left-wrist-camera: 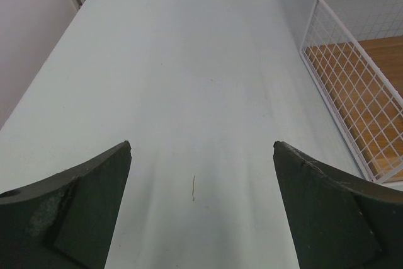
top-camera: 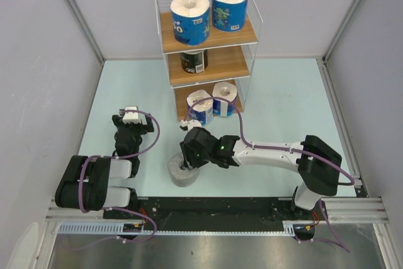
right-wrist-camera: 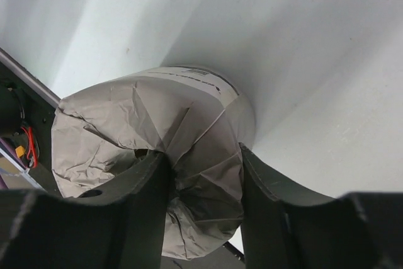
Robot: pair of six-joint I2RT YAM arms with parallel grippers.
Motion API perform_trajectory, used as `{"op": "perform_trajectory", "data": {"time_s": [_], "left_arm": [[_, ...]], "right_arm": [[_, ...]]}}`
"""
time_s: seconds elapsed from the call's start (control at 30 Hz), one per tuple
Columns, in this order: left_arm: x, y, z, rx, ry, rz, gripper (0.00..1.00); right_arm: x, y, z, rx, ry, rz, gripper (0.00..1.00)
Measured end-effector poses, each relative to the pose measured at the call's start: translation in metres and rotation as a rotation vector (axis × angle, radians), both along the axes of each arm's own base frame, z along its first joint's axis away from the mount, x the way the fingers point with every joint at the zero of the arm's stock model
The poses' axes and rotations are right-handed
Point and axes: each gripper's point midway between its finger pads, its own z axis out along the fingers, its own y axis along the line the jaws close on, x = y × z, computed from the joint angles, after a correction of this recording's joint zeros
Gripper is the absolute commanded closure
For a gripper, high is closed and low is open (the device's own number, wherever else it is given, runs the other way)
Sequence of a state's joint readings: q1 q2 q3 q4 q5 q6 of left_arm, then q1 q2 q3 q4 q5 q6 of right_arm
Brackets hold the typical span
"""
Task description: Place and organize the paper towels onto the shelf
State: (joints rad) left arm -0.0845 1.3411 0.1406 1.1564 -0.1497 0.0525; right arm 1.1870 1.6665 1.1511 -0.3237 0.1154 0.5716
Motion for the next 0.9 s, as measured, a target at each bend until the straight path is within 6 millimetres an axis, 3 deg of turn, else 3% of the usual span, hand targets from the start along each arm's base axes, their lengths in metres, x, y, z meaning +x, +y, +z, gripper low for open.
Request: {"op": "perform_trajectory", "data": {"time_s": [0.2,0.33,0.43,0.53,0.67,0.73,0.9], "left_arm": [[0.000,0.000,0.000,0.000,0.000,0.000,0.00],[0.000,0.000,0.000,0.000,0.000,0.000,0.00],[0.000,0.000,0.000,0.000,0.000,0.000,0.00],[0.000,0.000,0.000,0.000,0.000,0.000,0.00],[0.000,0.000,0.000,0.000,0.000,0.000,0.00],[0.000,0.000,0.000,0.000,0.000,0.000,0.00],[0.000,0.000,0.000,0.000,0.000,0.000,0.00]], "right_arm": [[0.004,-0.008,0.009,-0.002,-0.027,-0.026,0.57],[0.018,-0.023,0.049,0.060,-0.083,-0.068,0.57],[0.051,-0.051,0.100,0.167,-0.146,-0.168,0.59],[0.102,-0.101,0.149,0.263,-0.238,-0.345,0.59],[0.151,-0.157,0.185,0.293,-0.328,-0.522,0.60],[0.165,-0.171,0.199,0.295,-0.356,-0.563,0.59],[0.184,-0.180,0.233,0.321,-0.421,-0.589,0.60]]}}
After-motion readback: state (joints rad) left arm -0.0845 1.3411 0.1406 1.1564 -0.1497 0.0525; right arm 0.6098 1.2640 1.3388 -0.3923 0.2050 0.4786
